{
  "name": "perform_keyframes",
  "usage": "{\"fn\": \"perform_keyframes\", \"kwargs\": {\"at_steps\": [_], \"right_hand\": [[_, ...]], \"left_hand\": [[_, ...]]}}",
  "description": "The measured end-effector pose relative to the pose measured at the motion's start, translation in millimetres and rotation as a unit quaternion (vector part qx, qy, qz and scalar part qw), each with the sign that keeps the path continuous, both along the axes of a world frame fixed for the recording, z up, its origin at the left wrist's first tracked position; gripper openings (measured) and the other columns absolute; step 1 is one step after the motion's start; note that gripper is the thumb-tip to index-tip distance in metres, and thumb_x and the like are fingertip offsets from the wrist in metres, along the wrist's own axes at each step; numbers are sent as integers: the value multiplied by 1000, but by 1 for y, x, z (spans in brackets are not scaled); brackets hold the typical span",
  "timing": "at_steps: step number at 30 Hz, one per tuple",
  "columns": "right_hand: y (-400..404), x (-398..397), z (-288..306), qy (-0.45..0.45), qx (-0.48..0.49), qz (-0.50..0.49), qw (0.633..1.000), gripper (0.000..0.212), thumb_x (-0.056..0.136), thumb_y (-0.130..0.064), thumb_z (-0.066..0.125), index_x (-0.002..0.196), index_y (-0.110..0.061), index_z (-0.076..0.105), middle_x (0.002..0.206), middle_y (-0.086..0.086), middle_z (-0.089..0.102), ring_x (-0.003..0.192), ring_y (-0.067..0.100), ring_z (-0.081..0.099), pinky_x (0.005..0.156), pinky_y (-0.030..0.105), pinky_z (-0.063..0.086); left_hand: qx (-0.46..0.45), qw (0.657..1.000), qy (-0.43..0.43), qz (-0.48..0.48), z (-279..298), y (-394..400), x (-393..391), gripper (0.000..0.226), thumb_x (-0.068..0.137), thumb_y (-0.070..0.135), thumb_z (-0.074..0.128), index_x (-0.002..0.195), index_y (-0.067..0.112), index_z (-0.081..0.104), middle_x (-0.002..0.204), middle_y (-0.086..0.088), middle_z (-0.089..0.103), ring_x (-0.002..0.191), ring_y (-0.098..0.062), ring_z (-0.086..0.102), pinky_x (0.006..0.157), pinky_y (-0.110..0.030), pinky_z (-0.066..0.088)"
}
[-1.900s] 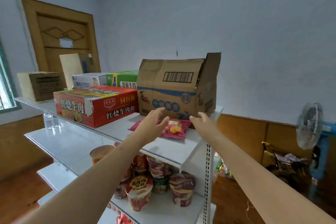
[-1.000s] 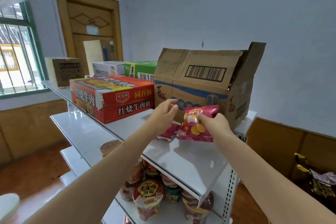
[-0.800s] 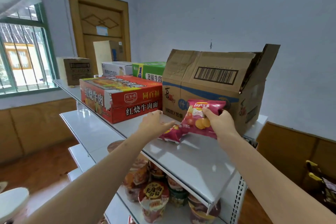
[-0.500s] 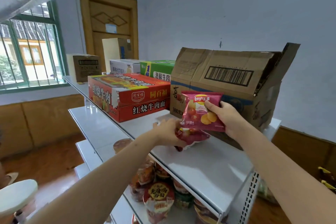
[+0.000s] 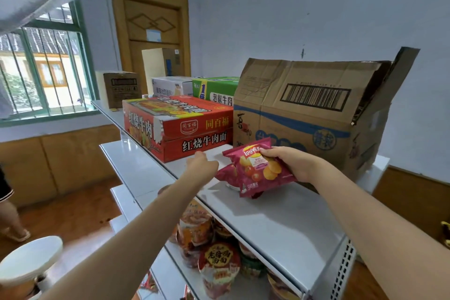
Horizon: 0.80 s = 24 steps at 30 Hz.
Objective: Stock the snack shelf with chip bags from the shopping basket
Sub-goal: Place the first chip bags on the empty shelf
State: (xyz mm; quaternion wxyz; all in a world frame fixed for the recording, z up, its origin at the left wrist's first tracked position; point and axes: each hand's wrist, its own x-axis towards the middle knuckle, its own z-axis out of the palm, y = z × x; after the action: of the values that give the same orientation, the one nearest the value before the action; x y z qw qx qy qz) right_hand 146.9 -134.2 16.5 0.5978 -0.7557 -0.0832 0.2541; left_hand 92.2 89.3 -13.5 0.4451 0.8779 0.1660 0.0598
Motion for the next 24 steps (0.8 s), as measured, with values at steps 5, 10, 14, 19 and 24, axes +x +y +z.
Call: {"fn": "perform_keyframes", "kwargs": {"at_steps": [5,10,14,19,24], "right_hand": [[8,2,-13,2,-32,-10,999,45,89,-47,61,120,-14,57,108,10,74,104,25,68,99,37,51],[9,-6,-16,-24,-18,-32,999,44,89,-49,60,119,-18,55,101,7,75,90,21,72,82,33,58],[6,-17,-21,-57,55,-59,995,43,89,-48,60,126,-29,48,108,6,72,95,23,71,74,35,59],[-10,-47,-9,-113,129,-101,980,47,86,-45,66,127,-33,47,107,7,72,91,26,73,82,45,59],[-54,-97,5,-179,170,-127,961,53,83,-46,67,129,-33,44,113,7,69,94,26,73,82,47,59]], "left_hand": [[-392,919,33,18,-1,-39,-25,26,94,33,53,90,7,57,88,-14,65,79,-23,64,76,-33,56],[-422,907,5,1,1,-56,-18,34,91,43,61,100,11,62,81,-10,73,75,-23,71,87,-41,59],[-436,898,-39,-43,-3,-62,-17,33,90,44,61,102,14,64,81,-9,78,75,-24,75,79,-41,61],[-406,904,-76,-108,9,-77,-29,49,87,57,59,116,18,62,96,-7,78,86,-25,75,81,-39,60],[-400,891,-140,-164,27,-114,-58,66,80,53,70,134,23,45,109,-6,72,86,-21,75,69,-33,61]]}}
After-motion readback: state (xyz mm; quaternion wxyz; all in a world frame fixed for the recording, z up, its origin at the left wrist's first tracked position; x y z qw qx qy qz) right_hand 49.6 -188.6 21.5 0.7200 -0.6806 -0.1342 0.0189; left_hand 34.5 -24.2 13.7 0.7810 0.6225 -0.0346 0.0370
